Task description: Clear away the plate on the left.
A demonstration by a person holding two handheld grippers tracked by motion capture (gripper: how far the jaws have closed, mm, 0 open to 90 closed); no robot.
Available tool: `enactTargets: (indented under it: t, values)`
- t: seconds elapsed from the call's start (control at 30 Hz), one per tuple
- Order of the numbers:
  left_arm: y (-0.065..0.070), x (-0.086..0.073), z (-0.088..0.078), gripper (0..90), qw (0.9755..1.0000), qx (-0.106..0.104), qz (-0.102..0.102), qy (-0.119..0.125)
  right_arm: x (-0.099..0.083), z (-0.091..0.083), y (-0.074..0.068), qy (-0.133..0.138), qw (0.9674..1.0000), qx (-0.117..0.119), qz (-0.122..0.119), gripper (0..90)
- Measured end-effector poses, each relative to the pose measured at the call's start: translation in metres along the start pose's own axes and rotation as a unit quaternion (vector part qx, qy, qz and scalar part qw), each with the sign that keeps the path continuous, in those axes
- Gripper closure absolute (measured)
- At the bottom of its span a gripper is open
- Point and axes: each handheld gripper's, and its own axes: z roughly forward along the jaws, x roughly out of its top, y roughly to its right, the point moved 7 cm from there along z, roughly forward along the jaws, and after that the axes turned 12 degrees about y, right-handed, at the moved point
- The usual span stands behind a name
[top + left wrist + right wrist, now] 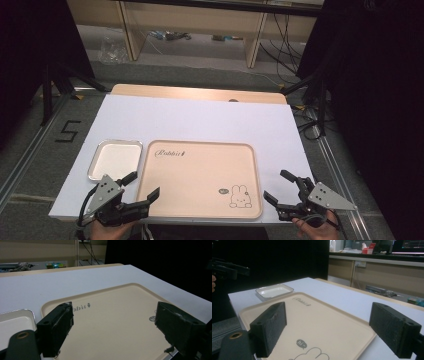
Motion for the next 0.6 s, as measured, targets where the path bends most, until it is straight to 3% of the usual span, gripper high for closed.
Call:
enactTargets:
  t: [0.07, 0.17, 0.23, 0.33, 0.6]
  values:
    - [-0.0001, -0.0003, 0.0002, 14.9, 1.0, -0.001, -0.001, -0.002, -0.0002, 0.0014, -0.002, 0.003, 0.9999, 0.007, 0.013, 15.2]
    - [0.0001, -0.0001, 0.0002, 14.9, 1.0, -0.001, -0.001, -0.002, -0.0007, 0.0008, -0.0023, -0.001, 0.9999, 0.007, 0.013, 15.2]
    - [-0.0005, 0.0001, 0.0003, 15.0, 1.0, -0.002, -0.003, -0.002, 0.0006, 0.0006, 0.0, 0.004, 1.0, -0.003, 0.0, 15.2]
    - [-0.0017, 0.0011, 0.0006, 15.3, 1.0, 0.0, -0.004, 0.0, -0.0009, -0.0009, -0.0012, -0.005, 0.9999, -0.008, 0.009, 15.2]
    - [-0.0041, 0.0016, 0.0021, 15.2, 0.9999, 0.0, -0.011, -0.004, 0.0004, 0.0013, 0.0007, 0.007, 0.9999, -0.011, 0.0, 15.2]
